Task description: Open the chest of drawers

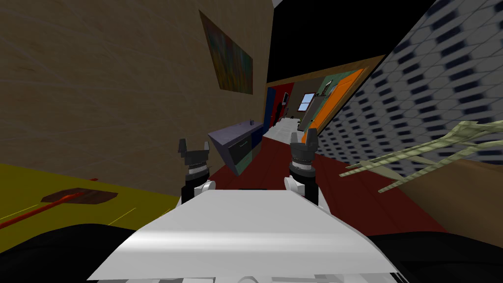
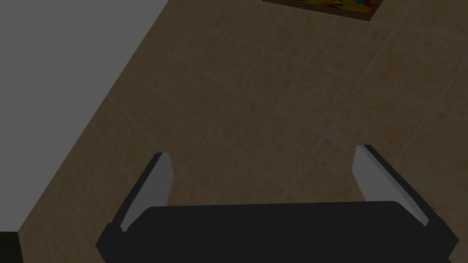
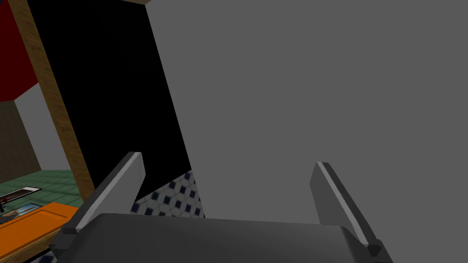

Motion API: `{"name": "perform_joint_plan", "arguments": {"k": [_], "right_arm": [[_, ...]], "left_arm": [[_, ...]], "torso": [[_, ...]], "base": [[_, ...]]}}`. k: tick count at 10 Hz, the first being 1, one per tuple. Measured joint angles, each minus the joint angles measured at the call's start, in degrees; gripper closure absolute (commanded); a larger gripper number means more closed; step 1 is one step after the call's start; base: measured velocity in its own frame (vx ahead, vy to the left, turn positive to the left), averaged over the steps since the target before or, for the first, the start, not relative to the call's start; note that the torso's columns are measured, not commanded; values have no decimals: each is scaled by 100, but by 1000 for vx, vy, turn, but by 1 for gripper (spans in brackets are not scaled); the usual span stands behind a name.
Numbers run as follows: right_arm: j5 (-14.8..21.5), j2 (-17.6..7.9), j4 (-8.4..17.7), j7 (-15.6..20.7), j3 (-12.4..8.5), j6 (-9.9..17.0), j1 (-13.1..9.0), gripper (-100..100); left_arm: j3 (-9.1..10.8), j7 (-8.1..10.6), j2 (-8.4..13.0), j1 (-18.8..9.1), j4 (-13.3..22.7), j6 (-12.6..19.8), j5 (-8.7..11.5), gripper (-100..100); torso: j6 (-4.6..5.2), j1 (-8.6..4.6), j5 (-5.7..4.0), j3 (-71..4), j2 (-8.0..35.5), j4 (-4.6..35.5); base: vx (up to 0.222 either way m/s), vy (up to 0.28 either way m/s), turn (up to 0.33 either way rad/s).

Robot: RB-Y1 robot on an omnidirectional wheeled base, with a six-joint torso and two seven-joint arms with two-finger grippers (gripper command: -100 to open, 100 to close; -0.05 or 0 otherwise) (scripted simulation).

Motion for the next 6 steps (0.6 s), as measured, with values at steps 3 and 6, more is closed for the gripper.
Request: {"name": "perform_joint_plan", "arguments": {"k": [3, 6], "right_arm": [[0, 0, -1, 0, 0, 0, 0, 0], [0, 0, -1, 0, 0, 0, 0, 0]], "left_arm": [[0, 0, 0, 0, -1, 0, 0, 0], [0, 0, 0, 0, -1, 0, 0, 0]], "torso": [[0, 0, 0, -2014, 1003, 1006], [0, 0, 0, -4536, 2269, 2268]], "base": [[0, 0, 0], [0, 0, 0]]}}
